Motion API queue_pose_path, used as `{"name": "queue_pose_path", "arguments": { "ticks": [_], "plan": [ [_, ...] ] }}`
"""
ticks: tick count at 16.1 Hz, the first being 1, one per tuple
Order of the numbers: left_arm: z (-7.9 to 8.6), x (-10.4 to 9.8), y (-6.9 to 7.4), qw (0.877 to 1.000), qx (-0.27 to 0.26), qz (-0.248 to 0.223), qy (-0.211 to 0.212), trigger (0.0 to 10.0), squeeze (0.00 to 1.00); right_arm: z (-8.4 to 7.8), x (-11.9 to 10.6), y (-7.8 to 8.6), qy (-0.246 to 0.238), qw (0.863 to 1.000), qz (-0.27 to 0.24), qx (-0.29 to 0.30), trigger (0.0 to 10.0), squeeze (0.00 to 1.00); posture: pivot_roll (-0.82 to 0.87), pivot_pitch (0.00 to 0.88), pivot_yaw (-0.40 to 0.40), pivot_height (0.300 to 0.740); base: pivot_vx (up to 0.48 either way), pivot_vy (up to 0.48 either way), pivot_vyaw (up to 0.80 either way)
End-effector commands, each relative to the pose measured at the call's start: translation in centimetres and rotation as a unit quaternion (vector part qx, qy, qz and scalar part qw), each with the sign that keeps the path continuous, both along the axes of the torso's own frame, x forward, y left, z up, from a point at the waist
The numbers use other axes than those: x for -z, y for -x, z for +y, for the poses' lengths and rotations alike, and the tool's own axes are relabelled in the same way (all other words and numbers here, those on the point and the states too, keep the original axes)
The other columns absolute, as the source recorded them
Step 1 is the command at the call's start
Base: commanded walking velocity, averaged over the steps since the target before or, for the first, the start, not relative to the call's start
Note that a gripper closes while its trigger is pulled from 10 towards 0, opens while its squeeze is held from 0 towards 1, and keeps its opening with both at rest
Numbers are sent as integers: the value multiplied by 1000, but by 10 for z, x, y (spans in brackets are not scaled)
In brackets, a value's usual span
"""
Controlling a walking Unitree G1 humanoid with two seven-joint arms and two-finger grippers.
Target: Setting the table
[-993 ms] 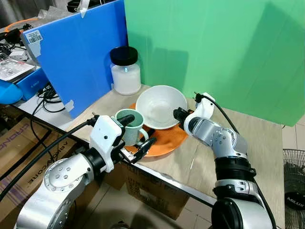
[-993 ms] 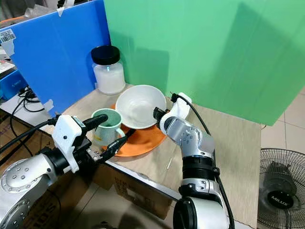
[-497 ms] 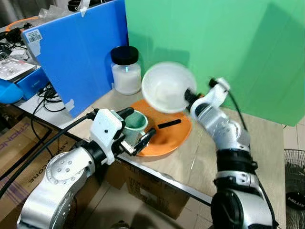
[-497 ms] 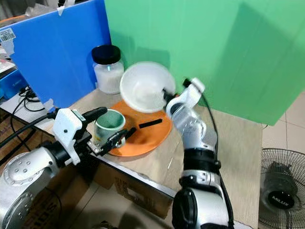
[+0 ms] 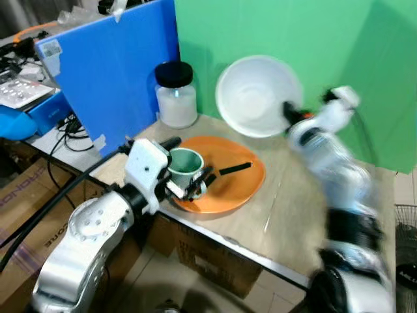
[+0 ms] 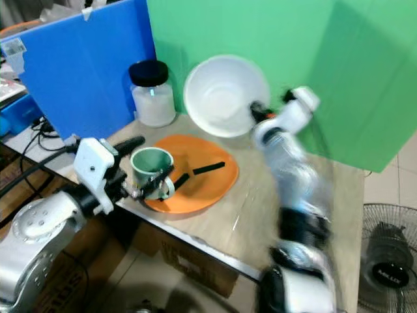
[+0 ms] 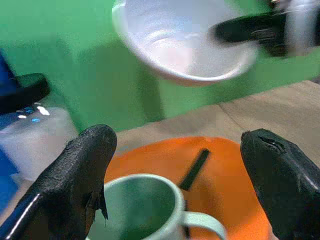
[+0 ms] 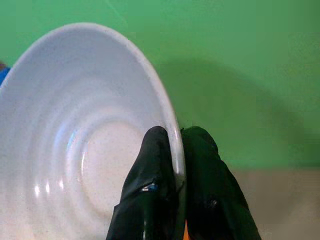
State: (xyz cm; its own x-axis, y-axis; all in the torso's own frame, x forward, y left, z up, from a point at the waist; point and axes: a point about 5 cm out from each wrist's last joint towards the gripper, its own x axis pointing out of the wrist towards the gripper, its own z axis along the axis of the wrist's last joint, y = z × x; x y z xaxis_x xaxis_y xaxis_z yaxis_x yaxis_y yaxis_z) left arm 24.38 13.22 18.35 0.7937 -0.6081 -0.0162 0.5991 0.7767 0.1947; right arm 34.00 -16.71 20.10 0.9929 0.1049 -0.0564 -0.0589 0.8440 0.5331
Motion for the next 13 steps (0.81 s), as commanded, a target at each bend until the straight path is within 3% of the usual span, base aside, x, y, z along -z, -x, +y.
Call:
{"name": "queue_pose_path", "arguments": {
  "ticks": [1, 2, 5, 6, 9, 11, 13],
  "plan": [
    [1, -3, -4, 1000, -18, -15, 0, 10000, 47, -1, -21, 10, 21, 999, -47, -13, 10000, 0, 105, 0, 58, 740, 0, 0, 0],
    [-5, -8, -8, 999, -34, -24, 19, 10000, 43, -12, -25, 31, 63, 996, -62, -5, 10000, 0, 101, 0, 61, 740, 0, 0, -719],
    [-12, -14, -11, 998, -45, -36, 37, 10000, 39, -19, -21, 54, 98, 993, -63, 14, 10000, 0, 94, 0, 52, 740, 0, 0, -773],
    [-16, -18, -12, 996, -60, -53, 45, 10000, 43, -25, -13, 70, 119, 990, -57, 40, 10000, 0, 104, 0, 26, 740, 0, 0, -800],
    [-11, -18, -14, 991, -107, -63, 44, 10000, 35, -26, 6, 95, 171, 983, -16, 70, 10000, 0, 100, 0, 5, 740, 0, 0, -800],
    [-7, -7, -12, 991, -122, -49, 22, 10000, 39, -18, 18, 106, 222, 973, 15, 58, 10000, 0, 88, 0, 15, 740, 0, 0, -800],
    [-1, -1, -11, 988, -145, -43, 15, 10000, 43, -22, 22, 112, 216, 974, 27, 68, 10000, 0, 84, 0, 17, 740, 0, 0, -800]
  ]
}}
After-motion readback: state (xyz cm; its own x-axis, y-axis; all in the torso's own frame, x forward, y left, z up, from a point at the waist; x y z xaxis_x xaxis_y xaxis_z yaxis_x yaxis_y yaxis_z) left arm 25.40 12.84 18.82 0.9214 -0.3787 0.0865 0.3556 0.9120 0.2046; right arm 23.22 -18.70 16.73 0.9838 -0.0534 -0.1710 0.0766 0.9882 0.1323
